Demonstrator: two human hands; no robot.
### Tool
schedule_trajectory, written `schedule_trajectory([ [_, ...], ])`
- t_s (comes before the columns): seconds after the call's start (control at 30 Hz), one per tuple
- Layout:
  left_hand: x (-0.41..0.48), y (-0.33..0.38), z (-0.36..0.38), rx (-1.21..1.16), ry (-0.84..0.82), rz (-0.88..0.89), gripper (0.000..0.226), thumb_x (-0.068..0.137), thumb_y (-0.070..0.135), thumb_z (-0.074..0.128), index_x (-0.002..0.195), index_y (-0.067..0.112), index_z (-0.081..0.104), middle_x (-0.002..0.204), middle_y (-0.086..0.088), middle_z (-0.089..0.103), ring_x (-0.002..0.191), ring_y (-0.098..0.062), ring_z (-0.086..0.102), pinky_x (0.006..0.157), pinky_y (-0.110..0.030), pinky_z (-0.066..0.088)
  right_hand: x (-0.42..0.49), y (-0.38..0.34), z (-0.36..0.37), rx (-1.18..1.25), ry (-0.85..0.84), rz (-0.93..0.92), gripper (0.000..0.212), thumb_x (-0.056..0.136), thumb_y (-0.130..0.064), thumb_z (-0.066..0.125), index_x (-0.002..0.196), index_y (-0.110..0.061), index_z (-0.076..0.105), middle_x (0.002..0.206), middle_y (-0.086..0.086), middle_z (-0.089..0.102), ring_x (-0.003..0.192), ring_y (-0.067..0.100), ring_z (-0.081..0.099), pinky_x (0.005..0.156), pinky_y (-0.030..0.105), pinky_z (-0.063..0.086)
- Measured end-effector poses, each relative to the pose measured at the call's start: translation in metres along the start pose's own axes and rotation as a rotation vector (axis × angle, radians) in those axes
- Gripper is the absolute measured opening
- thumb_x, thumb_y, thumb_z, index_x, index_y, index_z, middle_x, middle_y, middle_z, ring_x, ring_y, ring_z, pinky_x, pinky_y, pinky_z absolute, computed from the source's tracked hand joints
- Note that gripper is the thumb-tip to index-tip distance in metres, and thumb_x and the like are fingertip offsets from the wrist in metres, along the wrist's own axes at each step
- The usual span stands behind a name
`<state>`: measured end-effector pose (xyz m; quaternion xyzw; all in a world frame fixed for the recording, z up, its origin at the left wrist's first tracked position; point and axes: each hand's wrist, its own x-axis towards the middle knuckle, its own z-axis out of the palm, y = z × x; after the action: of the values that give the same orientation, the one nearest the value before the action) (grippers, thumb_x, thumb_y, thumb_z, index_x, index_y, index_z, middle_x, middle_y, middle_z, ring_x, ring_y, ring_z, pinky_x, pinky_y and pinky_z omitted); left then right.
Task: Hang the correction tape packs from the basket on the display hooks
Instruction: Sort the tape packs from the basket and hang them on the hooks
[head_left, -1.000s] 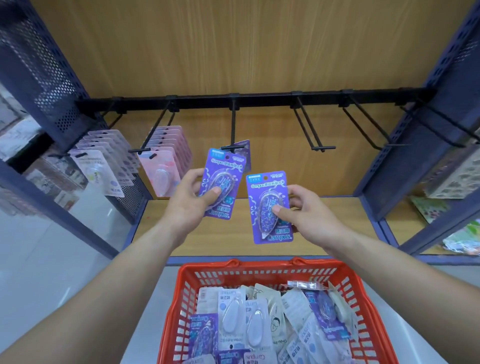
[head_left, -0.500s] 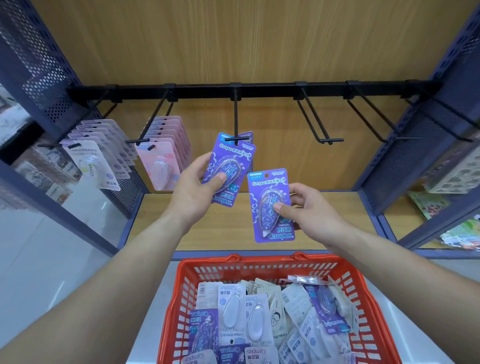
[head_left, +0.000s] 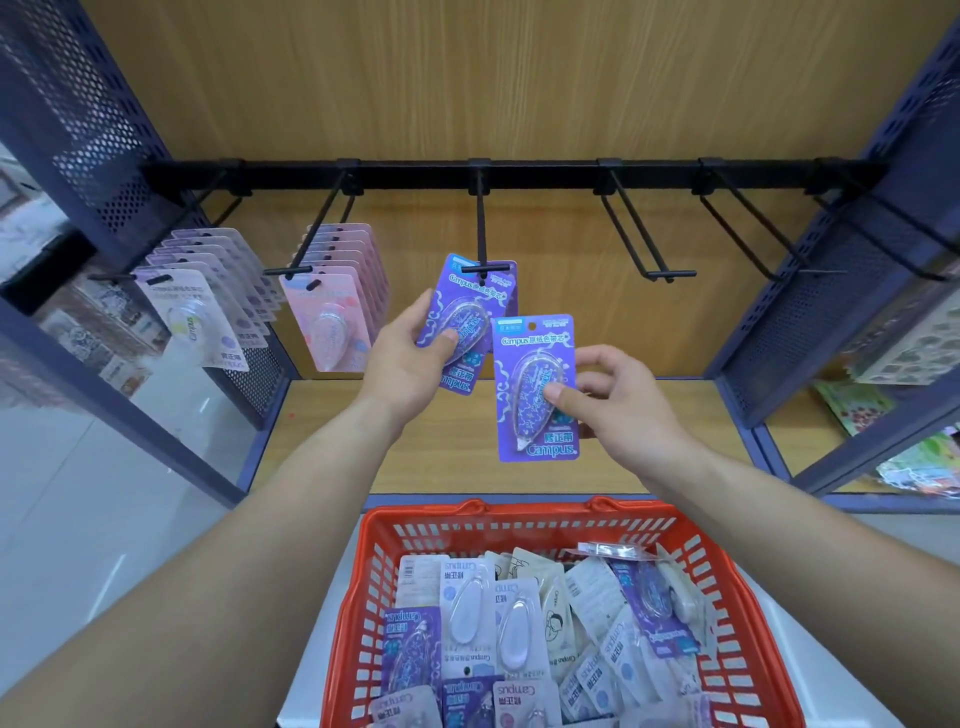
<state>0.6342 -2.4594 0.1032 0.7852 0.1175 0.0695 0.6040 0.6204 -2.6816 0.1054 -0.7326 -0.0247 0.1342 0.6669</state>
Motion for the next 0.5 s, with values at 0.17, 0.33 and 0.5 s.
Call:
schedule_trajectory([
  [0.17, -0.01, 0.011, -0.02, 0.181, 0.056, -0.036, 0.067, 0.097, 0.039, 0.067, 0.157, 0.027, 0.039, 0.141, 0.003, 0.059, 0.126, -0.01, 0.053, 0.101, -0.024, 0.036, 0.003, -0.008, 0.014, -0.005, 0.002, -0.054, 0.023, 0.096, -0.015, 0.07, 0.113, -0.017, 0.054, 0.091, 0.008, 0.078, 0.08, 0.02, 0.075, 0.064, 0.03, 0.058],
  [0.33, -0.036, 0.022, -0.043, 0.344, 0.037, 0.038, 0.049, 0.095, 0.037, 0.068, 0.142, 0.029, 0.057, 0.123, 0.012, 0.065, 0.11, -0.007, 0.061, 0.082, -0.012, 0.04, 0.023, -0.02, 0.04, -0.028, 0.037, -0.113, 0.021, 0.095, -0.017, 0.071, 0.109, -0.025, 0.057, 0.094, 0.006, 0.077, 0.084, 0.022, 0.076, 0.063, 0.034, 0.058],
  [0.5, -0.053, 0.019, -0.061, 0.453, -0.018, 0.065, 0.035, 0.092, 0.033, 0.073, 0.126, 0.029, 0.066, 0.112, 0.015, 0.069, 0.101, -0.008, 0.066, 0.089, -0.025, 0.047, 0.036, -0.015, 0.051, -0.047, 0.117, -0.097, 0.019, 0.096, -0.02, 0.069, 0.108, -0.031, 0.058, 0.096, 0.013, 0.076, 0.087, 0.029, 0.076, 0.074, 0.046, 0.06],
])
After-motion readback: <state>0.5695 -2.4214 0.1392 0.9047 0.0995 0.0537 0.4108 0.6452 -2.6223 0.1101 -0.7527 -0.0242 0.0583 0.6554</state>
